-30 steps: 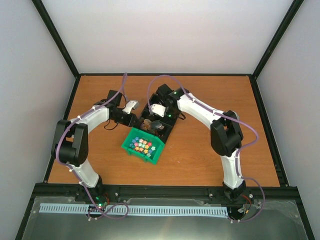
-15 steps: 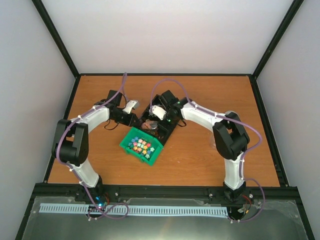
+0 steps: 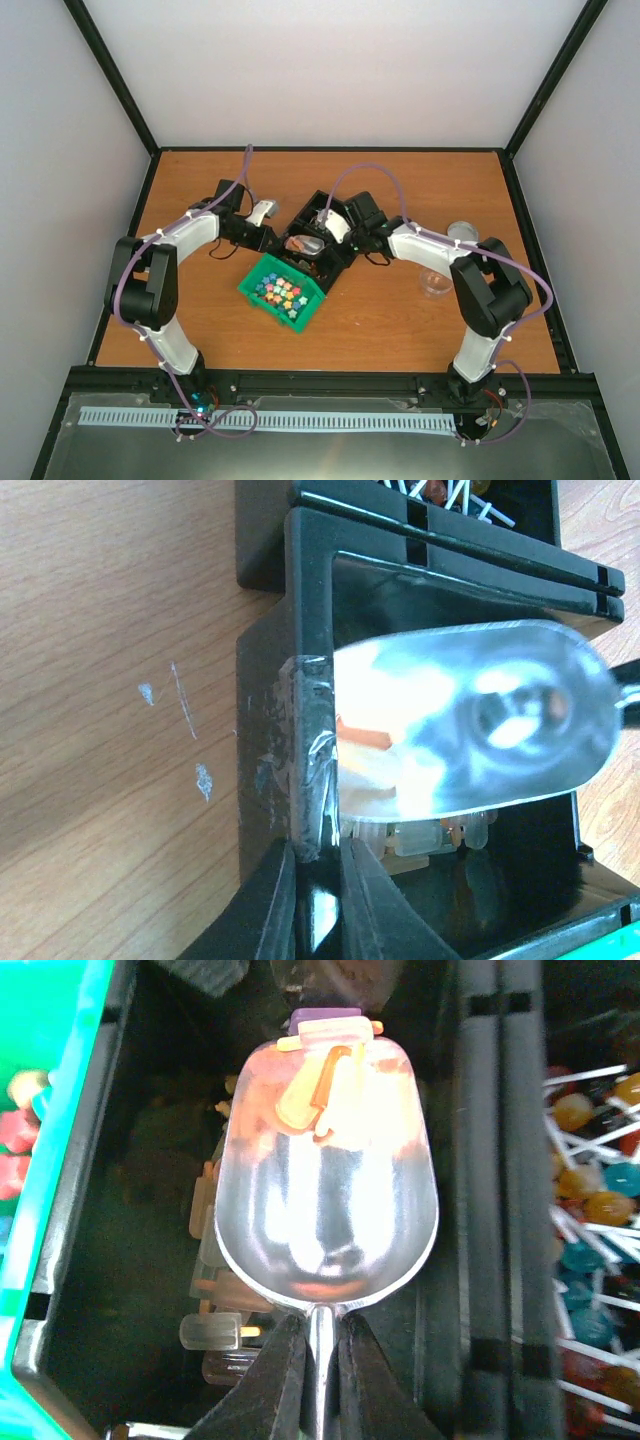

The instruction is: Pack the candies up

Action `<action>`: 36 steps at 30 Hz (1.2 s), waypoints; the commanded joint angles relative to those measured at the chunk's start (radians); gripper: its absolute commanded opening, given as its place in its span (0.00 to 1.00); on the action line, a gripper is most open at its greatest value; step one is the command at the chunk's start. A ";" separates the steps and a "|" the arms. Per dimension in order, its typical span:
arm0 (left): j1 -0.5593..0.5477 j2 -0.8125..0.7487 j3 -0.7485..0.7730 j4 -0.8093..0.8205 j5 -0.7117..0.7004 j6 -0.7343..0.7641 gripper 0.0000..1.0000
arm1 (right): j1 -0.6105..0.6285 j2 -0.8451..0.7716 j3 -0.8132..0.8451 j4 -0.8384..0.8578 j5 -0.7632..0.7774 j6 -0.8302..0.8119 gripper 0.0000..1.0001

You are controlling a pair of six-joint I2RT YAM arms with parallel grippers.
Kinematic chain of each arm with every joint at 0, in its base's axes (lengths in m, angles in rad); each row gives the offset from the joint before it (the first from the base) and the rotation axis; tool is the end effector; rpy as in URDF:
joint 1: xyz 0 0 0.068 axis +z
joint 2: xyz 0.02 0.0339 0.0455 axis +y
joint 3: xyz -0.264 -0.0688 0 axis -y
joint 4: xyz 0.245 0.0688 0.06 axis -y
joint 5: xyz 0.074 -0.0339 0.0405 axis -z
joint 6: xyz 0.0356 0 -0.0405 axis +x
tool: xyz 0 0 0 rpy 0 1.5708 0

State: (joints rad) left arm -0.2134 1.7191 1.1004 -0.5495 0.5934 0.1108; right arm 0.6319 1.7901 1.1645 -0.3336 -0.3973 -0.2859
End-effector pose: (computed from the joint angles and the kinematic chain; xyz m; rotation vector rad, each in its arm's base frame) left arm 0.3222 -0.0902 0.1861 0.5915 2.5917 -0.8378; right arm 0.2924 0.2311 0.1889 -1.2671 2.2009 0.6403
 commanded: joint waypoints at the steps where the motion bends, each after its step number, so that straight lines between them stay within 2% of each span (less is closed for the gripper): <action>1: 0.021 0.021 0.022 -0.017 -0.017 -0.008 0.01 | -0.024 -0.080 -0.039 0.176 -0.064 0.027 0.03; 12: 0.058 0.021 0.023 -0.017 -0.010 -0.016 0.01 | -0.050 -0.101 -0.105 0.153 -0.086 -0.058 0.03; 28: 0.065 0.026 0.033 -0.019 -0.015 -0.023 0.01 | -0.104 -0.254 -0.367 0.501 -0.158 -0.131 0.03; 36: 0.068 0.009 0.031 -0.013 -0.018 -0.031 0.01 | -0.113 -0.330 -0.423 0.523 -0.132 -0.230 0.03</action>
State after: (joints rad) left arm -0.1627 1.7271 1.1057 -0.5606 0.6128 0.0990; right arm 0.5289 1.5028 0.7612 0.1246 -0.5320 -0.4400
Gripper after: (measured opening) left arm 0.102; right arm 0.069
